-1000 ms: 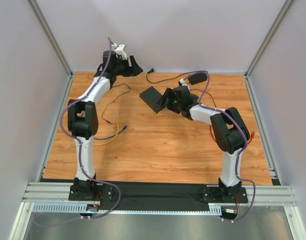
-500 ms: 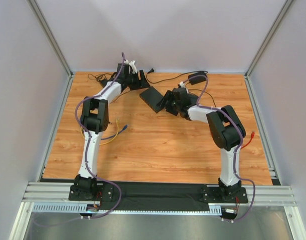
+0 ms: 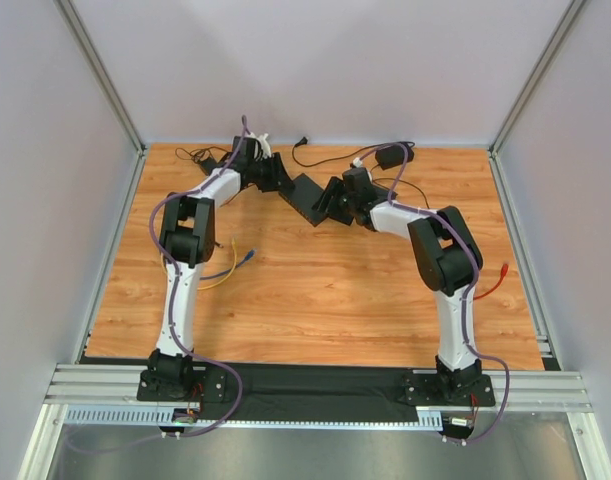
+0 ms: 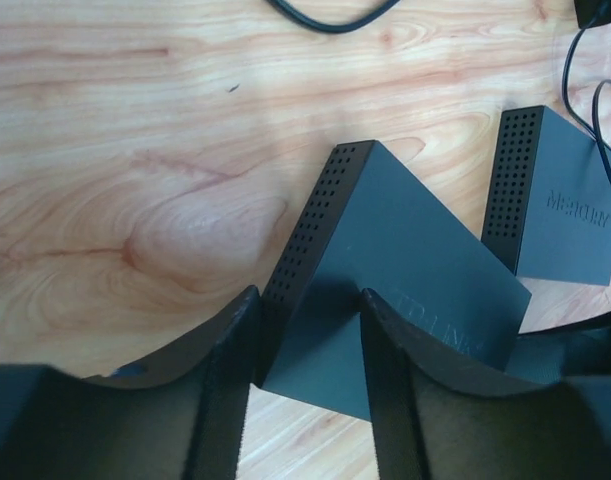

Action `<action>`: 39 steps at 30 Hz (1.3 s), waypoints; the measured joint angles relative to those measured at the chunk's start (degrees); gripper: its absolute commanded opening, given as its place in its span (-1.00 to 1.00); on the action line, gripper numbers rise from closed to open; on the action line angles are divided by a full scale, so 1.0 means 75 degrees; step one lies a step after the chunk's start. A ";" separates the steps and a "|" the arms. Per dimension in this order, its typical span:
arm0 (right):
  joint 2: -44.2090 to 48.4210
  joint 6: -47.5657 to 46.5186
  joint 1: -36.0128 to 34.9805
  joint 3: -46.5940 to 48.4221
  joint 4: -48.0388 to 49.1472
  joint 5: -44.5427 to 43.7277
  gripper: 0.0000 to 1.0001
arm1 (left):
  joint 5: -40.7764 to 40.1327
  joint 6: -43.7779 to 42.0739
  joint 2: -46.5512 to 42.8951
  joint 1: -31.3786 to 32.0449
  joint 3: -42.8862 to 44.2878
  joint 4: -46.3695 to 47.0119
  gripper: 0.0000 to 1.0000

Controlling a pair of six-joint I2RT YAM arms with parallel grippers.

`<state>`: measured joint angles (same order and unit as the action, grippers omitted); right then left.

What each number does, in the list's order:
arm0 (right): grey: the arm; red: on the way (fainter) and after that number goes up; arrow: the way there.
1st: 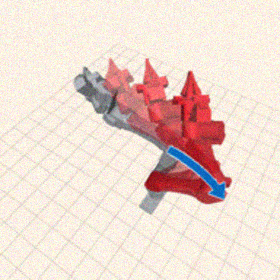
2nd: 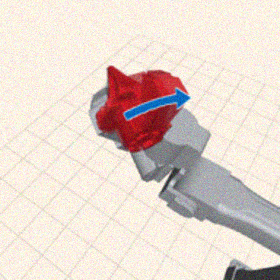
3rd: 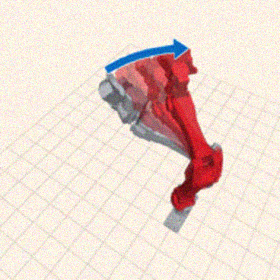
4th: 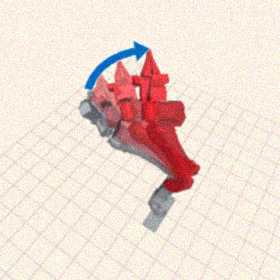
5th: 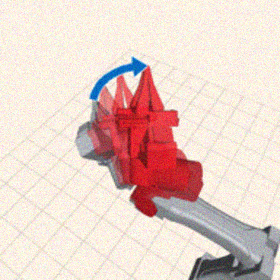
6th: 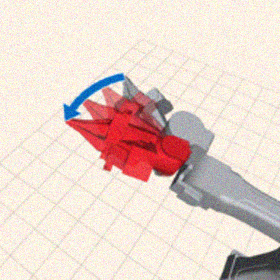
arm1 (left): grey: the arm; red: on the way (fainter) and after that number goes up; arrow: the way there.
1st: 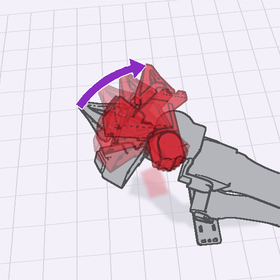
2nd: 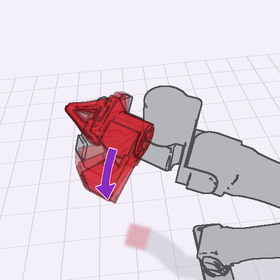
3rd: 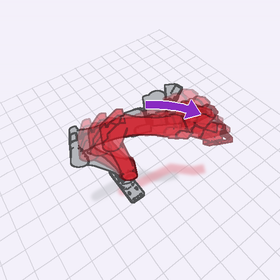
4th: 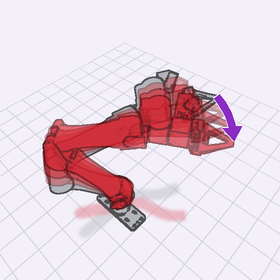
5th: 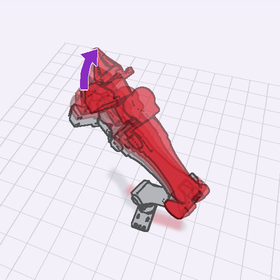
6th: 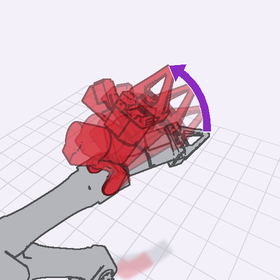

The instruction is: Pull the plug from the switch port

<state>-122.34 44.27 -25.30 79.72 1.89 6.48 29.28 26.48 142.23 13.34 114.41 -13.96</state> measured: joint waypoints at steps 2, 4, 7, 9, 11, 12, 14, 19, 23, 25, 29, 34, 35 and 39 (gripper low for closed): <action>-0.0023 -0.0085 0.0012 0.0119 -0.0175 -0.0017 0.22 | 0.0012 -0.0009 -0.0090 -0.0023 -0.0195 0.0096 -0.10; -0.0052 -0.0172 0.0023 0.0230 -0.0376 -0.0026 0.20 | 0.0023 0.0052 -0.0326 -0.0064 -0.0606 0.0259 -0.25; -0.0189 -0.0353 0.0050 0.0565 -0.0758 0.0012 0.17 | -0.0128 0.0117 -0.0883 -0.0140 -0.1460 0.0557 -0.48; -0.0312 -0.0475 0.0052 0.0796 -0.0895 0.0029 0.15 | -0.0303 0.0219 -0.1300 -0.0192 -0.2084 0.0688 -0.56; -0.0458 -0.0647 0.0052 0.1055 -0.1037 0.0047 0.14 | -0.0557 0.0367 -0.1743 -0.0213 -0.2771 0.0941 -0.59; -0.0530 -0.0729 0.0052 0.1169 -0.1072 0.0070 0.13 | -0.0685 0.0423 -0.1988 -0.0213 -0.3112 0.0968 -0.60; -0.0653 -0.0892 0.0050 0.1384 -0.1142 0.0131 0.13 | -0.0941 0.0554 -0.2463 -0.0201 -0.3841 0.1177 -0.60; -0.0822 -0.1160 0.0009 0.1626 -0.1139 0.0297 0.13 | -0.1376 0.0746 -0.3139 -0.0131 -0.4750 0.1244 -0.55; -0.0868 -0.1314 -0.0020 0.1693 -0.1131 0.0399 0.24 | -0.1632 0.0764 -0.3150 -0.0061 -0.4750 0.1236 -0.25; -0.0868 -0.1413 -0.0073 0.1693 -0.1096 0.0405 0.32 | -0.1740 0.0775 -0.3150 -0.0012 -0.4765 0.1201 -0.13; -0.0842 -0.1853 -0.0195 0.1827 -0.1268 0.0265 0.36 | -0.2017 0.0714 -0.3334 0.0076 -0.4931 0.1134 -0.03; -0.0801 -0.2486 -0.0277 0.2430 -0.1626 -0.0172 0.37 | -0.2337 0.0516 -0.4022 0.0114 -0.5249 0.0938 -0.02; -0.0787 -0.2565 -0.0274 0.2509 -0.1641 -0.0227 0.37 | -0.2381 0.0472 -0.4194 0.0111 -0.5281 0.0921 -0.02; -0.0804 -0.2757 -0.0274 0.2958 -0.1830 -0.0557 0.26 | -0.2544 0.0338 -0.4841 0.0111 -0.5391 0.0965 -0.02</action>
<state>-128.38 23.59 -27.35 101.91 -11.84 2.31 10.20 29.02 105.93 14.17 73.97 -6.72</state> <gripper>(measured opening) 0.668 0.488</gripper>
